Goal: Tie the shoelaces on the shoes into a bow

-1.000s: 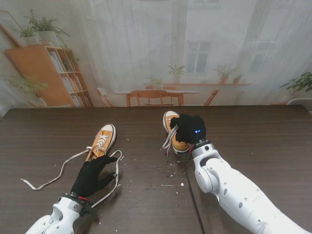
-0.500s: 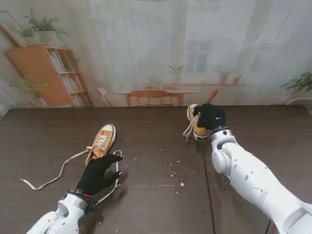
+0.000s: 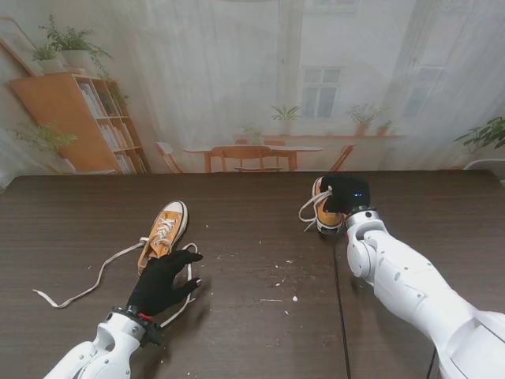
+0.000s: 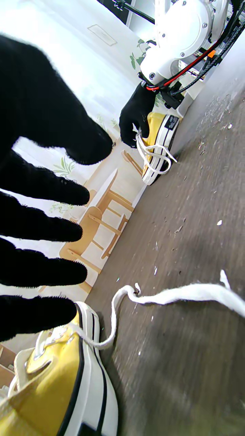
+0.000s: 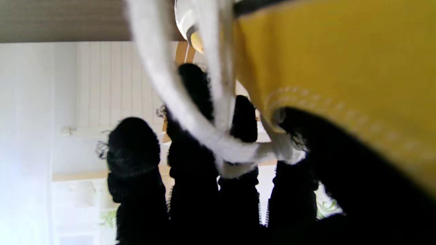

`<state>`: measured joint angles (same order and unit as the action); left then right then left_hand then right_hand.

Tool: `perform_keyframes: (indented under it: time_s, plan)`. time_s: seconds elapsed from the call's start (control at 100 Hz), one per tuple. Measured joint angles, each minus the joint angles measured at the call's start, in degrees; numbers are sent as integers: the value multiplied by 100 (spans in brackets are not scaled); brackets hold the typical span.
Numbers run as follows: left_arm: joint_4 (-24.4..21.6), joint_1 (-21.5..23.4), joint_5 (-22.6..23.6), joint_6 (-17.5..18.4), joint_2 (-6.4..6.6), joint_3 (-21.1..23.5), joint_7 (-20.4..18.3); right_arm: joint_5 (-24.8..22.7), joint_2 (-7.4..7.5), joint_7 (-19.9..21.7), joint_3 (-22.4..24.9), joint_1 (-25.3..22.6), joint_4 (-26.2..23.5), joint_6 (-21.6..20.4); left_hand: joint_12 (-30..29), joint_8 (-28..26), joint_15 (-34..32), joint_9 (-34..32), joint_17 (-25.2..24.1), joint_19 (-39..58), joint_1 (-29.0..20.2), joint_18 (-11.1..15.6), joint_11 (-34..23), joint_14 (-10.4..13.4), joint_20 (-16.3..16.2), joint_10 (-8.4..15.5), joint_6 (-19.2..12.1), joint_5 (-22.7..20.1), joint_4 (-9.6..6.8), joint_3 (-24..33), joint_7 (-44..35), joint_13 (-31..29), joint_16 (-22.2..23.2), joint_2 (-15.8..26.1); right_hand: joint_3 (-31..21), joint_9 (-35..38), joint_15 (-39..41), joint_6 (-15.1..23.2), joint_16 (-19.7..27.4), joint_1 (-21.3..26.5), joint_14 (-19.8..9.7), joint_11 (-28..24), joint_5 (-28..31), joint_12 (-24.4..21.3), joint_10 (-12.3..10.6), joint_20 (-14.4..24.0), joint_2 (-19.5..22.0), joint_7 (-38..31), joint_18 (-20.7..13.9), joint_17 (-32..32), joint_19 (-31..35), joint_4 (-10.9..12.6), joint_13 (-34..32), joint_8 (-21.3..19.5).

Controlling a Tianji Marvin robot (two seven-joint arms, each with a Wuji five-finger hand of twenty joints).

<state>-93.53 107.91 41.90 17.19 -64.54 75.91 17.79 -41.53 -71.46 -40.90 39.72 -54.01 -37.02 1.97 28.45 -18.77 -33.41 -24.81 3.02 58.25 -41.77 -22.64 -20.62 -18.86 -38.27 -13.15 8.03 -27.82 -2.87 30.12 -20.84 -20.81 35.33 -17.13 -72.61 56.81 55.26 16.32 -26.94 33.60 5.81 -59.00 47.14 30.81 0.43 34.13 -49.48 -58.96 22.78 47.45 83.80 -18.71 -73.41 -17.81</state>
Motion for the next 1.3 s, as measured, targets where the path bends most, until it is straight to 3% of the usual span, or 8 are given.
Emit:
perform_keyframes:
  time_s: [0.18,0.34,0.44,0.67,0.82,1.01,1.16,1.3]
  plan:
    - [-5,16,-66,17,-1,-8,-3,13,37,192,157,-164,-232,107,0,0,0,0,0,6,0,0,0,0,0,0,0,0,0,0,0,-1,0,0,66,-212,-137,-91,1,-54,0,-12,-138,0,-3,6,-131,-3,0,-122,-92,0,108,47]
    - [-6,54,-132,49,-6,1,-10,-506,325,976,567,-627,-1198,502,0,0,-1,-22,0,7,0,0,-3,1,0,0,0,0,0,0,-1,-1,0,0,49,-544,-315,-299,11,-242,-7,-66,-258,9,-57,72,-425,377,-95,-301,-267,54,314,-80]
    - [2,59,-165,87,-8,-5,-7,-634,402,1011,749,-794,-1388,504,0,0,-1,-23,0,7,0,0,-3,1,0,0,0,0,0,0,-1,-1,0,0,43,-732,-381,-466,27,-729,-13,-66,-261,210,-78,157,-671,871,-141,-445,-361,519,526,-685]
    - [13,62,-203,194,-19,-9,21,-1179,646,1545,1524,-1528,-2545,593,0,0,-1,-23,0,8,0,-1,-3,2,0,0,0,0,0,0,-1,-1,0,0,-417,-1308,-550,-735,32,-2297,-40,-55,-632,215,-95,247,-1064,1273,-210,-892,-606,516,1059,-895]
    - [-9,98,-119,261,-21,35,22,-1331,687,1630,2107,-2122,-3329,546,0,0,-1,-24,0,8,0,-1,-3,3,0,0,0,0,0,0,-1,-1,0,0,-406,-1804,-946,-934,32,-2915,22,148,-1070,194,-25,252,-466,1573,-210,-1450,-1001,514,1654,-897]
    - [-181,219,-108,281,-15,114,-40,-1324,722,2385,3078,-3365,-5064,265,0,0,-1,-27,0,8,0,-1,-3,2,0,0,0,-1,0,-99,-1,0,0,5,528,-2443,-2272,-1023,442,-2962,264,1088,-1480,-598,220,-136,595,1894,-209,-2441,-2114,514,2647,-644]
    - [-267,264,-181,287,-15,131,-46,-1119,773,2959,3525,-4500,-6346,292,0,0,-1,-78,0,8,0,-1,-3,2,0,0,0,-149,0,-106,-23,-2,0,89,880,-2795,-3311,-1028,798,-2660,331,1681,-1707,-890,227,-600,738,2217,-467,-3139,-3055,530,3282,-499]
    - [-322,290,-242,236,-22,126,-30,-785,782,3046,3646,-5213,-6721,144,0,0,-1,-83,0,8,0,-1,-3,2,0,0,0,-152,0,-182,-22,-2,0,147,1216,-2990,-4015,-953,1137,-2657,272,2153,-1904,-1085,204,-1000,963,2526,-772,-3625,-3743,530,3768,-357]
